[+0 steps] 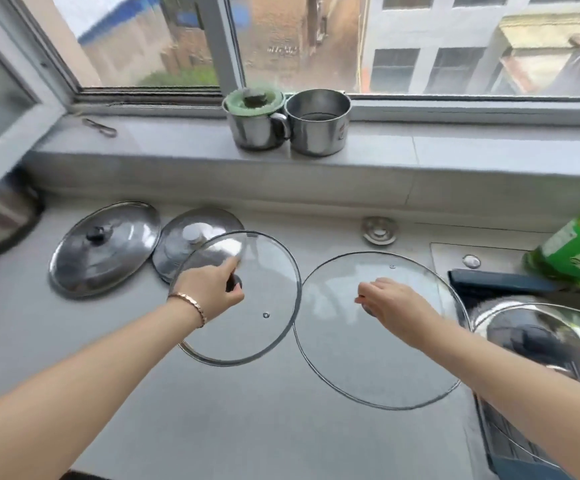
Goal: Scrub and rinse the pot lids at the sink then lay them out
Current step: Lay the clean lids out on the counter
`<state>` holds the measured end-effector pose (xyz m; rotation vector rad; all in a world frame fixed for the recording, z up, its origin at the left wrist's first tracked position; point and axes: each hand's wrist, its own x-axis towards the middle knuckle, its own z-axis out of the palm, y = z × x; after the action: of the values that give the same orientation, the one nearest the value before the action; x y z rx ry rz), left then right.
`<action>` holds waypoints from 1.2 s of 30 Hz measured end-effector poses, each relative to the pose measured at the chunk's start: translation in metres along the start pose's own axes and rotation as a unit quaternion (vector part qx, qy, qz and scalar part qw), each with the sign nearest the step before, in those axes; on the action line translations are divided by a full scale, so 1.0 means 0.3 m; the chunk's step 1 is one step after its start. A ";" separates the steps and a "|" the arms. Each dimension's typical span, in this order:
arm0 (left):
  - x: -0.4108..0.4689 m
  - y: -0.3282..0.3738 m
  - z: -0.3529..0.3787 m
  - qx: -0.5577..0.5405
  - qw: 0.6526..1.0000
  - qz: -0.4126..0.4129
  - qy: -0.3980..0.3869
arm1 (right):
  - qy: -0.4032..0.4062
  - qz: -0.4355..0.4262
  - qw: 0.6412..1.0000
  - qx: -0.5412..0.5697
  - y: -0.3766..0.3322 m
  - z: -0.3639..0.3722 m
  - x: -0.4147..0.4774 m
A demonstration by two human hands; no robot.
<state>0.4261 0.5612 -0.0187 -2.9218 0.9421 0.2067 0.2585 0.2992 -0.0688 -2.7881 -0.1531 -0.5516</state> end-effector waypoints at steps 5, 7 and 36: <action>-0.063 -0.440 0.042 0.048 0.998 0.019 -0.023 | -0.004 0.054 0.997 0.056 -0.334 0.265 0.200; -0.085 -0.592 0.061 0.063 0.997 0.021 -0.028 | -0.003 0.061 0.995 0.075 -0.468 0.355 0.279; -0.048 -1.148 0.363 0.029 0.972 -0.140 -0.185 | -0.197 0.205 0.937 0.202 -1.049 0.789 0.513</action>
<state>0.6044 0.8597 -0.1173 -2.7754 0.4688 0.6633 0.4341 0.6780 -0.1351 -2.3874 0.2078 0.1339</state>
